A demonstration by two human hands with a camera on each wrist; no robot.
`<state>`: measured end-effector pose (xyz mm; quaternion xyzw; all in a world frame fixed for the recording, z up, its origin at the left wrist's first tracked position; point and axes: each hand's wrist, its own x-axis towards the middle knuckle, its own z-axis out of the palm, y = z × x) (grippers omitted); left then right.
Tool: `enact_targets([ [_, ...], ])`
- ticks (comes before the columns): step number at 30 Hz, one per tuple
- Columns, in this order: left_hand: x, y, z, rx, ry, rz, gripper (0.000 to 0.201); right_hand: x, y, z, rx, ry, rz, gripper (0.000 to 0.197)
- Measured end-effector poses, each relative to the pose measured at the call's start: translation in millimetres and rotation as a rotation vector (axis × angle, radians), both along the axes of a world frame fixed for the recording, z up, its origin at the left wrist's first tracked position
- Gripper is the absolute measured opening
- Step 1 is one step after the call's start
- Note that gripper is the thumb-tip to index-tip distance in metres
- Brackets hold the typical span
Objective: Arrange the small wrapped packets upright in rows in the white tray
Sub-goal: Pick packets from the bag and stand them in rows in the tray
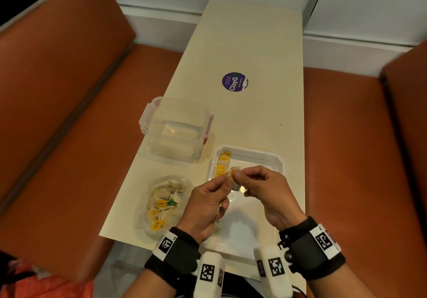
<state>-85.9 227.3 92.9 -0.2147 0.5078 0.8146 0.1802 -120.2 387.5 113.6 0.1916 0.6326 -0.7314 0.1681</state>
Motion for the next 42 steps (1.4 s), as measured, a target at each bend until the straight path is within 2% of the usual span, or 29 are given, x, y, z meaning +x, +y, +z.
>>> enact_targets([
  [5, -3, 1, -1, 0.003, -0.023, 0.035, 0.035, -2, 4, 1, 0.033, -0.011, 0.01, 0.054],
  [8, -5, 1, -2, 0.009, -0.037, 0.05, 0.038, -3, 13, 6, 0.214, 0.132, 0.069, 0.08],
  [10, -6, 0, -3, 0.011, -0.037, 0.052, 0.035, -2, 18, 9, 0.263, 0.229, 0.151, 0.089],
  [12, -7, 0, -4, 0.006, -0.039, 0.044, 0.034, -2, 18, 10, 0.213, 0.256, 0.237, 0.08],
  [14, -8, 0, -5, -0.005, -0.039, 0.035, 0.035, -1, 16, 10, 0.144, 0.241, 0.271, 0.063],
  [17, -8, 0, -7, -0.034, -0.028, 0.037, 0.033, 2, 12, 7, 0.118, 0.232, 0.245, 0.037],
  [20, -9, 0, -10, -0.061, -0.045, 0.053, 0.028, 3, 9, -1, 0.108, 0.214, 0.18, 0.026],
  [25, -6, 0, -15, -0.116, -0.098, 0.056, 0.027, -2, 9, -22, 0.162, 0.161, 0.172, 0.018],
  [31, -4, -22, -23, -0.152, -0.268, 0.153, 0.024, -41, 13, -85, 0.307, 0.052, 0.112, 0.01],
  [37, -1, -52, -19, -0.13, -0.26, 0.161, 0.025, -83, 0, -138, 0.541, 0.025, 0.097, 0.005],
  [39, -2, -62, -20, -0.105, -0.248, 0.175, 0.021, -93, -4, -146, 0.58, 0.033, 0.1, 0.01],
  [42, -5, -73, -20, -0.08, -0.223, 0.186, 0.026, -100, -9, -150, 0.575, 0.053, 0.053, 0.011],
])
